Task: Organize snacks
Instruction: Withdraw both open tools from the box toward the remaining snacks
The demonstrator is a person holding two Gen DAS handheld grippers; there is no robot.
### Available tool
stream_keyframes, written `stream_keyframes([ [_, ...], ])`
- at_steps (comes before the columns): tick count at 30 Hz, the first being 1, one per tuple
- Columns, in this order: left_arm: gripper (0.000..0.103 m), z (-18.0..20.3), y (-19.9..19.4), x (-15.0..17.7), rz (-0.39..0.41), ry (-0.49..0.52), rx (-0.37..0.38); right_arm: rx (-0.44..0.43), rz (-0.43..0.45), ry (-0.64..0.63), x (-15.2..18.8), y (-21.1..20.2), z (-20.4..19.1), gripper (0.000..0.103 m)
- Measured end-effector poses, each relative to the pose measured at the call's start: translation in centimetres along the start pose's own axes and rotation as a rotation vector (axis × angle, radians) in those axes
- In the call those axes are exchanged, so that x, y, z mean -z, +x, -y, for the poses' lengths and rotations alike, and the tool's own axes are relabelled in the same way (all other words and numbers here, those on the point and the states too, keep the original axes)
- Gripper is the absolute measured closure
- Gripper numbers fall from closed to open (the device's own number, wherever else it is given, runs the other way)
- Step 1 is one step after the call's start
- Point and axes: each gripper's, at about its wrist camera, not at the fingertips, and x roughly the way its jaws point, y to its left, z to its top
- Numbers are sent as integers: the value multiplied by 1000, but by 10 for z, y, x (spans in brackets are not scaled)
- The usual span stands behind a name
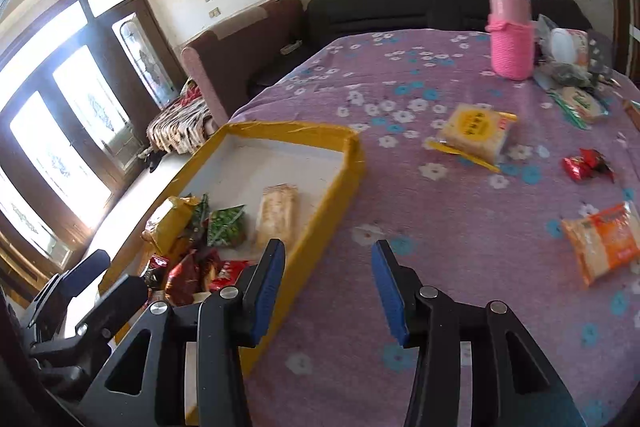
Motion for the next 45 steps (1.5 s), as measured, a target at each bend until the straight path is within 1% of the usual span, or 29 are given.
stream_keyframes([
  [3, 18, 18, -2, 7, -37, 38, 20, 12, 19, 41, 3, -13, 22, 52],
  [6, 18, 31, -4, 10, -62, 65, 31, 20, 29, 76, 7, -22, 40, 51],
  [12, 18, 53, -11, 14, -68, 129, 33, 30, 30, 97, 18, -29, 63, 49],
  [17, 18, 63, -11, 16, -80, 153, 48, 39, 31, 126, 23, -31, 79, 48],
  [22, 18, 72, -4, 19, -111, 164, 81, 49, 30, 155, 25, -31, 96, 47],
  [31, 18, 85, 4, 25, -141, 194, 104, 67, 22, 210, 30, -29, 126, 46],
  [35, 18, 88, 3, 25, -148, 194, 136, 73, 46, 240, 26, -38, 146, 46],
  [38, 18, 89, 3, 25, -148, 185, 171, 117, 117, 304, 17, -60, 176, 45],
  [40, 18, 90, 5, 26, -156, 169, 202, 160, 154, 357, 12, -74, 203, 41],
  [42, 18, 93, 8, 26, -165, 155, 227, 214, 166, 382, 8, -80, 223, 41],
  [45, 18, 100, 14, 28, -181, 153, 254, 259, 144, 369, 2, -73, 237, 41],
])
